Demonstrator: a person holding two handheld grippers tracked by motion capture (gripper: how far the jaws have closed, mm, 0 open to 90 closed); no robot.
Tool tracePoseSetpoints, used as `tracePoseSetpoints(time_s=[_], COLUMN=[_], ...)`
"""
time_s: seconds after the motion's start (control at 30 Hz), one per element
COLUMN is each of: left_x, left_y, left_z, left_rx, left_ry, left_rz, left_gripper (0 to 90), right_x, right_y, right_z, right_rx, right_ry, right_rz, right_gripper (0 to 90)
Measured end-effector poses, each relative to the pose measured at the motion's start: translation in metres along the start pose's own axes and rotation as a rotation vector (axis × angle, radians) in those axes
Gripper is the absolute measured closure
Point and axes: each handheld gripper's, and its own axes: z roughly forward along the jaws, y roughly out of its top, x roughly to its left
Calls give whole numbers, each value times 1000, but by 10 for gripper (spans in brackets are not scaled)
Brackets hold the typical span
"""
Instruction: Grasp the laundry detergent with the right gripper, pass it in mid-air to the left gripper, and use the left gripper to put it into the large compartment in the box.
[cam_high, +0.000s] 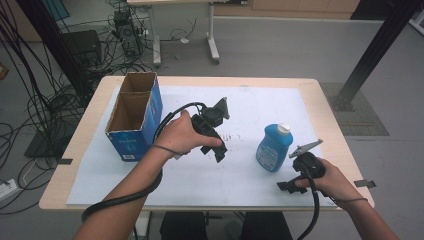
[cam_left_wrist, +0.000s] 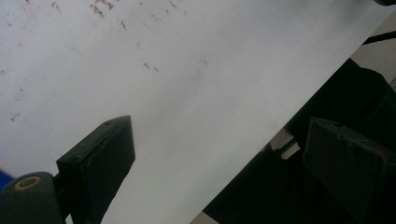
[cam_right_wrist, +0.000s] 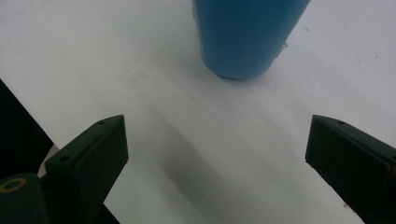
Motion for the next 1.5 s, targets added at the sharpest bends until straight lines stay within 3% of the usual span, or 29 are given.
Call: tracePoseSetpoints(time_s=[0.33, 0.87, 1.2, 1.37, 1.5], left_x=[-1, -1, -1, -1, 0], left_y=[0, 0, 0, 0, 0], left_z=[1, 0, 0, 0, -1], left_rx=[-1, -7, -12, -8, -13], left_ry=[-3, -3, -11, -11, -9], left_rz=[-1, -3, -7, 0, -6], left_gripper=[92, 93, 93, 93, 93], right_x=[0, -3, -4, -6, -5], right_y=[-3, -9, -13, -14, -14], right_z=[3, 7, 11, 13, 15], right_rx=[-50, -217, -273, -341, -362], right_ry=[3, -10, -18, -26, -21], right_rz=[17, 26, 23, 23, 32], right_gripper=[54, 50, 46, 47, 39])
